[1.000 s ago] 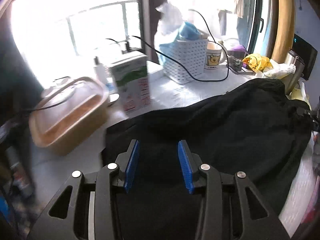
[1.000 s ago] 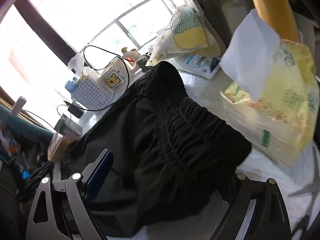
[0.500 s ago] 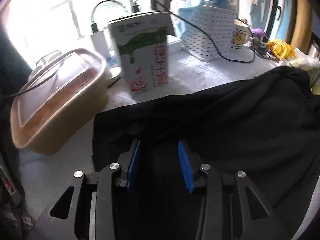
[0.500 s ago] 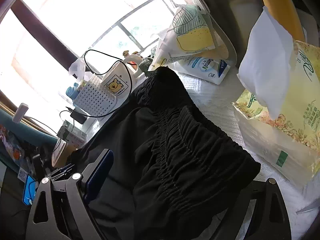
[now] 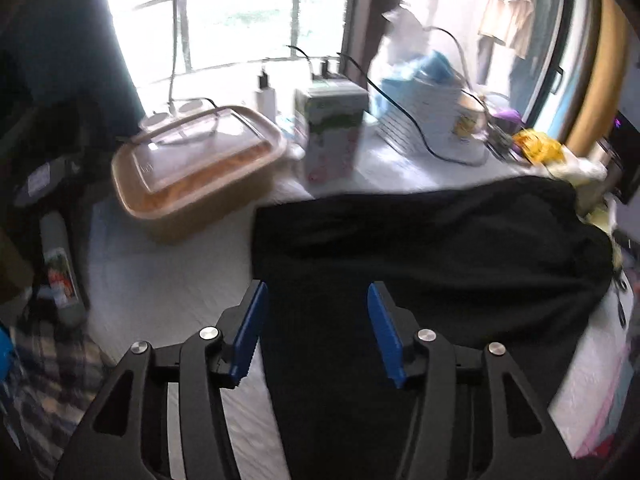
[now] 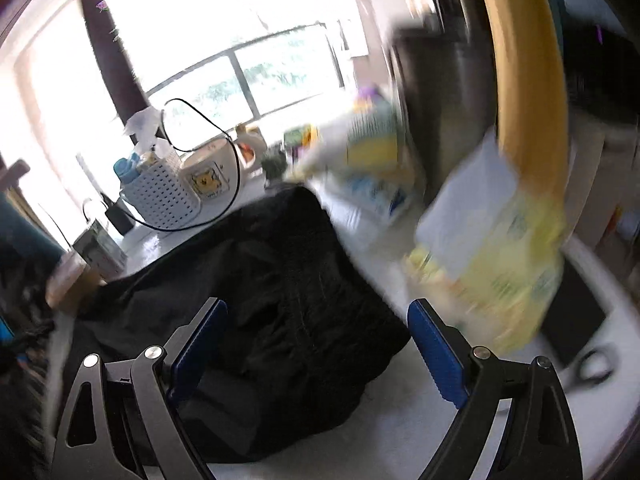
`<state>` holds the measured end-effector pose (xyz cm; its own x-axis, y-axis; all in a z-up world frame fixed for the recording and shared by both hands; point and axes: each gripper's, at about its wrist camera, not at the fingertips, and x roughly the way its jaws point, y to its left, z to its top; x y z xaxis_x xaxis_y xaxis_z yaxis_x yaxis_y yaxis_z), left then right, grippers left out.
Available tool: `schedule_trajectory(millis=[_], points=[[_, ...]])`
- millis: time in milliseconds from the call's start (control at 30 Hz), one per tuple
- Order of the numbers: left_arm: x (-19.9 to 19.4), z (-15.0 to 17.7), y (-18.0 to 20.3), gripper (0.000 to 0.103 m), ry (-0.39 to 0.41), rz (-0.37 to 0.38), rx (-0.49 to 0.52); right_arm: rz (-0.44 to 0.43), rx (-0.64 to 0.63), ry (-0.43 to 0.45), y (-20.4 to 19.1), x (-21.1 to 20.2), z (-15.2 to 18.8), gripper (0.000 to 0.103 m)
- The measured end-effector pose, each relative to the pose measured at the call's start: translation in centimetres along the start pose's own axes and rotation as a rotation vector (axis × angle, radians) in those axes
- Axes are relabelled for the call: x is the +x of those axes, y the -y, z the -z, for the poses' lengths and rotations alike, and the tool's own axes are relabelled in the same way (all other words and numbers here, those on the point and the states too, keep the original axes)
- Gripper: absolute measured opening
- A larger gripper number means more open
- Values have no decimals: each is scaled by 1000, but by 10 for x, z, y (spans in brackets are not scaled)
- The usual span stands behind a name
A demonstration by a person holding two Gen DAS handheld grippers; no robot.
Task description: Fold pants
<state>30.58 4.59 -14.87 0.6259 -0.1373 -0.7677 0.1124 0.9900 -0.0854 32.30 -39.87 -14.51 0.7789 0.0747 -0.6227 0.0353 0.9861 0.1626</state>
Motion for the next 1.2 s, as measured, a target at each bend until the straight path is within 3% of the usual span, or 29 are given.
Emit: schedule_trajectory(millis=[33,167,300,633,800,900,1067,1100,1167,1200], points=[[3,3,4,53,-11,3,6,-6,-46,1,-4,-1,-6,91],[12,9,6,53,-39,10,-23,-23,-115,-32,-9,8,-22,60],[14,15,10,53,-44,48,-32,-162,-185,-145,-26,45,-44,54],[18,31,2,53,-74,66,-44,-43,-292,-368,-52,155,-77,54],[18,32,4,53,-72,65,-23,26,-264,-345,-43,171,-93,54],[16,30,1,53,-76,64,-44,17,-239,-322,-41,165,-96,54],[-5,29,-10,53,-25,57,-91,6,-226,-214,-40,113,-91,56],[-10,29,-11,53,-12,54,-101,-1,-218,-198,-38,100,-88,58],[-21,30,-14,58,16,47,-120,-15,-206,-170,-38,77,-81,76],[-25,31,-15,60,26,41,-128,-18,-204,-155,-40,67,-76,78]])
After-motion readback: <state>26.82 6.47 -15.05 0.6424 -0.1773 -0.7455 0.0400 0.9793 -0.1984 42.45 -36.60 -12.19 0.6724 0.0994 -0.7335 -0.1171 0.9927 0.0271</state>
